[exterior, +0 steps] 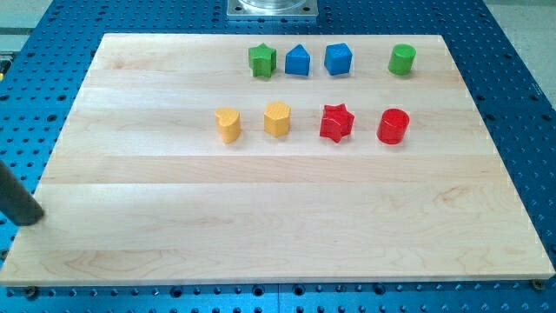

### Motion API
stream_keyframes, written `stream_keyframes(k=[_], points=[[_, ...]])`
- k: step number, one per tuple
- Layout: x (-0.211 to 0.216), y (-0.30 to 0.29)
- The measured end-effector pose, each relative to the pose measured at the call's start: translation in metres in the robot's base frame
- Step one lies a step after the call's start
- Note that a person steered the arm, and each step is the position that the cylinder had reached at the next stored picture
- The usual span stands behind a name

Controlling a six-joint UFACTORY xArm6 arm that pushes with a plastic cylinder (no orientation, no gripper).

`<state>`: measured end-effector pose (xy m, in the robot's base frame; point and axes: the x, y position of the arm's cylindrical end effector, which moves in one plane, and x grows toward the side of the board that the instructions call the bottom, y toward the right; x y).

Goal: Adjust the yellow blocks and the red blocks in a horizontal line

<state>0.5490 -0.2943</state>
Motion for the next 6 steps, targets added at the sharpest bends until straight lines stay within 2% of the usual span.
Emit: stream_keyframes(k=[6], points=[[0.0019,0.0035]])
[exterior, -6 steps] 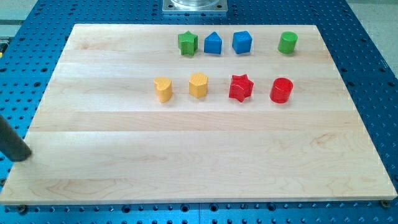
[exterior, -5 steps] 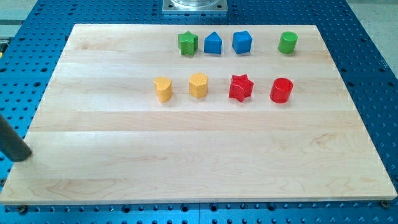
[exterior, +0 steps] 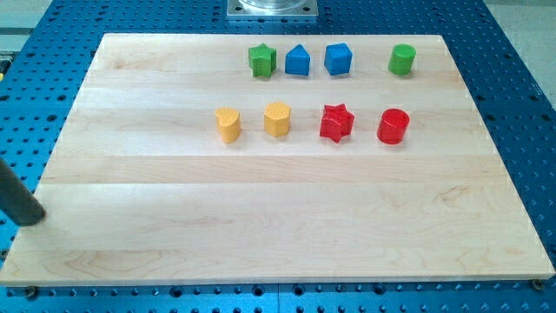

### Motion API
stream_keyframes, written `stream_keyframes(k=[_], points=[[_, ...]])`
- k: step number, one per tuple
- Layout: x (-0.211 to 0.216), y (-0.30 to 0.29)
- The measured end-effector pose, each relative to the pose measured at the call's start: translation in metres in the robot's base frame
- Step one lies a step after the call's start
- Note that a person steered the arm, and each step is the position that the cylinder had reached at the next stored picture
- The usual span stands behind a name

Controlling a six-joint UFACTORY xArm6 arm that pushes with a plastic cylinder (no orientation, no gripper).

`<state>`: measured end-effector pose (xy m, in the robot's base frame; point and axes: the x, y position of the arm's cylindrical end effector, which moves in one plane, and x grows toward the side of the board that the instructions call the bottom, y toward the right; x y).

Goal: Adjust the yellow blocks and the red blocks in a horizontal line

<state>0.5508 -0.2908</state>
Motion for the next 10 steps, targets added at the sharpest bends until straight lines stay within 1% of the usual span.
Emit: stream_keyframes(k=[1,2,3,4,6,7,8,9,10], points=[[-0.006,0.016],[-0.058,0.060],[-0.066,0.158],[-0.075,0.174],[-0.098,0.186],[-0.106,0.208],[-0.110,0.229],[-0.113,0.234],[-0.103,0.279]])
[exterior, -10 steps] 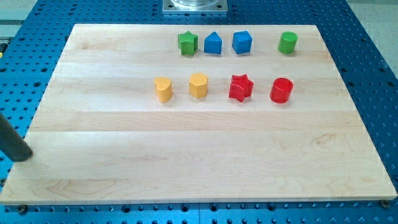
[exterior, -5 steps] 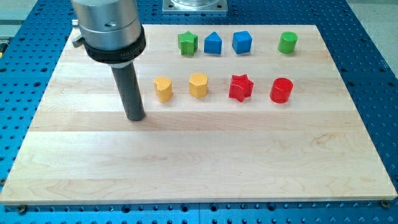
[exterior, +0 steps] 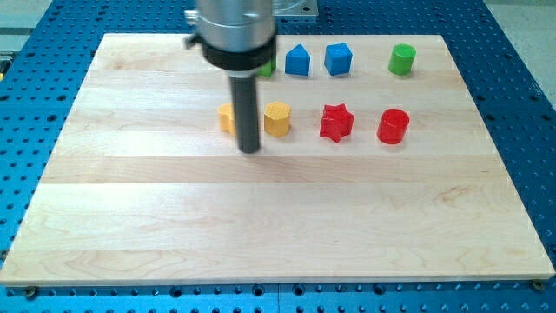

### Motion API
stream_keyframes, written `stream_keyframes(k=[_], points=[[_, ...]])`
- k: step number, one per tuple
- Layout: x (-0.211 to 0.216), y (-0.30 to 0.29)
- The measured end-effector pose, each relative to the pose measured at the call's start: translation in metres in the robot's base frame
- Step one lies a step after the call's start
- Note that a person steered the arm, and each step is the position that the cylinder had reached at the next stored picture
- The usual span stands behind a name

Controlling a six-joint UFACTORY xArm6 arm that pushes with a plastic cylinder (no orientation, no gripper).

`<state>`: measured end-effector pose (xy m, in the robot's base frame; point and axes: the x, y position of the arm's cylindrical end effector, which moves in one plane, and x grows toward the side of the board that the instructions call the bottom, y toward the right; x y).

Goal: Adjust the yellow blocks and the red blocks in a horizontal line

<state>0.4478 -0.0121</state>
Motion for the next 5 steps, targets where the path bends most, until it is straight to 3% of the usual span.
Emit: stream_keyframes(k=[1,4,5], points=[[-0.009,0.049],[-0.017,0.083],[0.016,0.107]])
